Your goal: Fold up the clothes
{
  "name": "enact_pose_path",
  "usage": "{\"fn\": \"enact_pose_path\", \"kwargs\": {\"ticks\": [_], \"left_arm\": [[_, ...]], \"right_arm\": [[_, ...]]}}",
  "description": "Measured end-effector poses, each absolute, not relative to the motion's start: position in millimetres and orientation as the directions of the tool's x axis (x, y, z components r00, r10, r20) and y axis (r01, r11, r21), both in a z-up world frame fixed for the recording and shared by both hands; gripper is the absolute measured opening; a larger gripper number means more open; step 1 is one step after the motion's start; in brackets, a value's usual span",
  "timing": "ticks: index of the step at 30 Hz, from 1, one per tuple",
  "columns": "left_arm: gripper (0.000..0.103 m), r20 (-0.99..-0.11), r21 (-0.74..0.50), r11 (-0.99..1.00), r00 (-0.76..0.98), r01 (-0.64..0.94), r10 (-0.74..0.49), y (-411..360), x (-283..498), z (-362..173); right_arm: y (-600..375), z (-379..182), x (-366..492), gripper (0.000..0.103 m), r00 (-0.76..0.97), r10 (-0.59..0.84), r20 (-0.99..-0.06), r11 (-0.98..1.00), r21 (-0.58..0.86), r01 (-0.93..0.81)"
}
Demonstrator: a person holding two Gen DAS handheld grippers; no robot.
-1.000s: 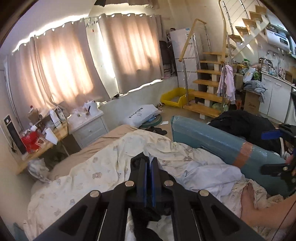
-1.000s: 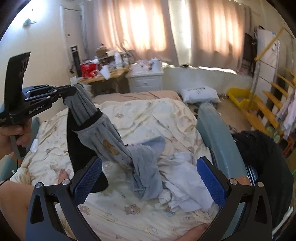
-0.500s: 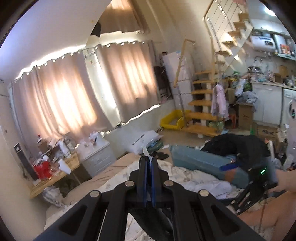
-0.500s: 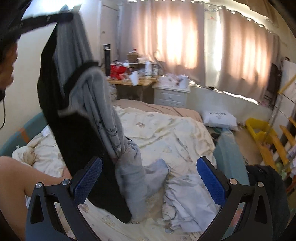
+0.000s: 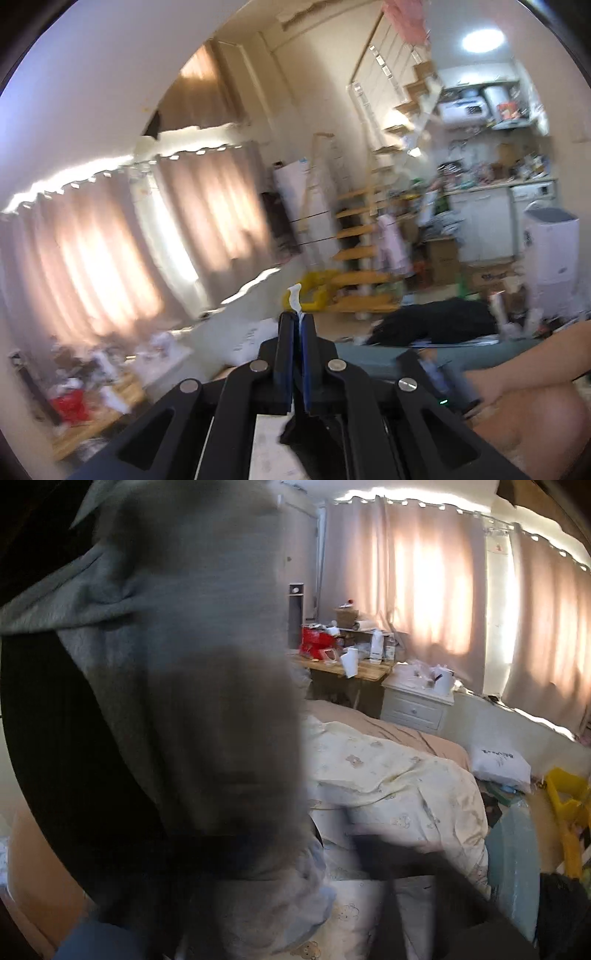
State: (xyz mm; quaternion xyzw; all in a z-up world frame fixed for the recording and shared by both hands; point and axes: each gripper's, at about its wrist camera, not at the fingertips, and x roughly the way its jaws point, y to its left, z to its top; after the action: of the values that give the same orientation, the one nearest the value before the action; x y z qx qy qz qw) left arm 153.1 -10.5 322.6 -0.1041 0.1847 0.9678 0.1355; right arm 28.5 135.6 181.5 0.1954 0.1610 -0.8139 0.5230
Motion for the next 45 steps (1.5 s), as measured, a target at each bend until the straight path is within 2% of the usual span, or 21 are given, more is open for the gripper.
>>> {"fn": "enact_pose_path", "kwargs": {"ticks": [5, 9, 13, 17, 18, 20, 22, 25, 29, 30, 34, 38, 40, 45], "left_arm": [[0.003, -0.258, 0.316, -0.933, -0.962, -0.175, 0.093, -59.1, 160.1, 314.8], [0.003, -0.262, 0.309, -0.947, -0.965, -0.088, 0.004, -82.2, 159.8, 310.9], [0.004, -0.254, 0.286, -0.958, -0.965, -0.007, -0.069, -100.9, 160.7, 311.3], [0.006, -0.248, 0.262, -0.962, -0.958, 0.074, -0.141, -119.6, 161.6, 311.6], [0.006, -0.242, 0.239, -0.968, -0.962, 0.071, -0.130, -123.0, 161.8, 312.7], [0.006, -0.236, 0.215, -0.975, -0.965, 0.059, -0.111, -125.0, 160.5, 311.1], [0.006, -0.253, 0.227, -0.973, -0.963, 0.038, -0.097, -120.0, 154.9, 300.8], [0.005, -0.318, 0.227, -0.973, -0.948, -0.042, -0.033, -106.7, 141.2, 273.8], [0.004, -0.390, 0.232, -0.965, -0.921, -0.122, 0.023, -91.1, 127.7, 241.6], [0.004, -0.399, 0.237, -0.963, -0.917, -0.129, 0.024, -88.7, 126.1, 236.2], [0.004, -0.435, 0.257, -0.954, -0.900, -0.156, 0.030, -79.1, 119.7, 214.5], [0.004, -0.470, 0.276, -0.943, -0.882, -0.183, 0.033, -69.6, 113.3, 192.9], [0.004, -0.465, 0.292, -0.928, -0.882, -0.234, 0.076, -66.5, 120.9, 190.3], [0.004, -0.457, 0.319, -0.887, -0.874, -0.334, 0.164, -54.2, 144.8, 187.6]], "right_arm": [[158.1, 208.6, 31.1, 0.007, -0.485, -0.767, -0.420, -0.492, -0.101, 0.865], [162.2, 241.4, 31.7, 0.007, -0.538, -0.736, -0.410, -0.514, -0.180, 0.839], [153.5, 281.8, 39.9, 0.007, -0.541, -0.729, -0.419, -0.483, -0.245, 0.841], [147.2, 315.9, 55.9, 0.007, -0.506, -0.767, -0.394, -0.449, -0.233, 0.862], [146.2, 320.9, 60.4, 0.007, -0.508, -0.771, -0.384, -0.451, -0.235, 0.861], [137.2, 312.6, 75.2, 0.007, -0.489, -0.746, -0.453, -0.411, -0.266, 0.872], [125.9, 280.4, 85.4, 0.007, -0.466, -0.714, -0.522, -0.378, -0.273, 0.885], [118.4, 215.3, 95.7, 0.007, -0.361, -0.703, -0.613, -0.326, -0.173, 0.929], [116.1, 135.7, 98.0, 0.008, -0.254, -0.686, -0.682, -0.328, -0.022, 0.944], [116.0, 118.4, 98.4, 0.013, -0.231, -0.681, -0.695, -0.333, 0.013, 0.943], [118.2, 83.6, 99.7, 0.013, -0.151, -0.642, -0.752, -0.354, 0.117, 0.928], [124.2, 109.3, 124.6, 0.013, -0.196, -0.666, -0.720, -0.344, 0.064, 0.937], [130.6, 126.8, 133.8, 0.025, -0.230, -0.686, -0.690, -0.356, 0.042, 0.934], [126.4, 164.1, 106.9, 0.025, -0.310, -0.719, -0.622, -0.447, 0.073, 0.892]]}}
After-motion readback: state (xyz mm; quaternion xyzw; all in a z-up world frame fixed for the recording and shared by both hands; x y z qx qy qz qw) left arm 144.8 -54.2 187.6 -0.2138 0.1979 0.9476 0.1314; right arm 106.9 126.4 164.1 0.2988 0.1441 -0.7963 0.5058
